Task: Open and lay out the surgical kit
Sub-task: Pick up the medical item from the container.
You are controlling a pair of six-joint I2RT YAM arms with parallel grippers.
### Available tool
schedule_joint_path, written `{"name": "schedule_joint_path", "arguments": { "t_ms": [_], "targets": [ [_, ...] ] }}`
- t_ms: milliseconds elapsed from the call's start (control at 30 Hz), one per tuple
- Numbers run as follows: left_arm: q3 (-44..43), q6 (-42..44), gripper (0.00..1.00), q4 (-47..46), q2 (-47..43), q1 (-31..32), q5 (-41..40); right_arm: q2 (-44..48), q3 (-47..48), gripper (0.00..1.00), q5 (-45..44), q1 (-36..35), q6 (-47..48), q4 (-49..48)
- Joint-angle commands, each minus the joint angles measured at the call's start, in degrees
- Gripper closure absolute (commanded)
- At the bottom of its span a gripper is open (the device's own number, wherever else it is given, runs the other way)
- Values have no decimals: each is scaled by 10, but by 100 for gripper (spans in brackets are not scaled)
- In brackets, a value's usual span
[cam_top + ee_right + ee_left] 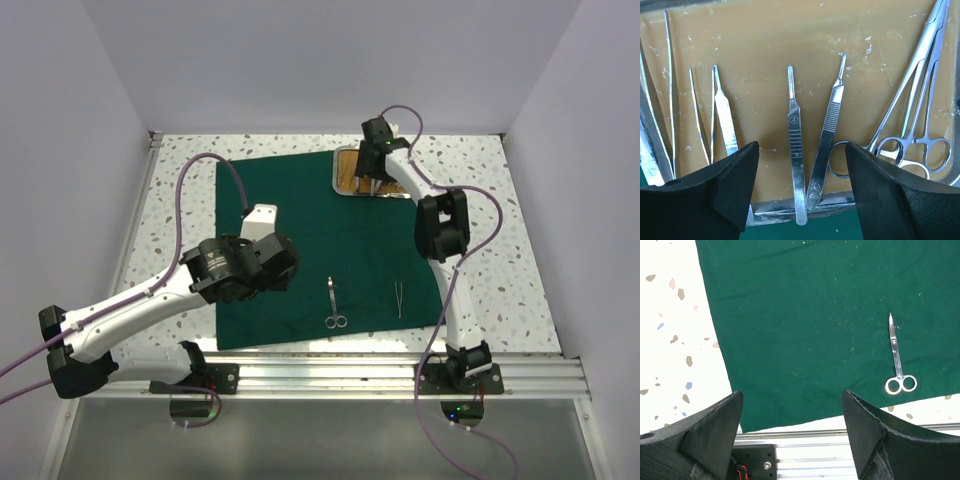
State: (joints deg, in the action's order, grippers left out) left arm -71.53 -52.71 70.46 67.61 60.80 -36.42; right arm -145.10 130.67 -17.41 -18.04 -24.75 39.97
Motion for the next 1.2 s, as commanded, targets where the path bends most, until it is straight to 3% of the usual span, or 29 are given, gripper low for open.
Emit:
{"name": "schedule_joint_path", "arguments": {
  "t_ms": [0,300,1167],
  "targets": [
    [-18,4,17,-19,1,-2,-1,47,-5,27,-35,17,-13,-44],
    [-16,-6,17,-20,6,-2,6,46,24,32,-55,35,-40,-53],
    [-10,-1,18,-28,25,-2,13,-13,52,44,1,44,-39,-63]
  ]
}}
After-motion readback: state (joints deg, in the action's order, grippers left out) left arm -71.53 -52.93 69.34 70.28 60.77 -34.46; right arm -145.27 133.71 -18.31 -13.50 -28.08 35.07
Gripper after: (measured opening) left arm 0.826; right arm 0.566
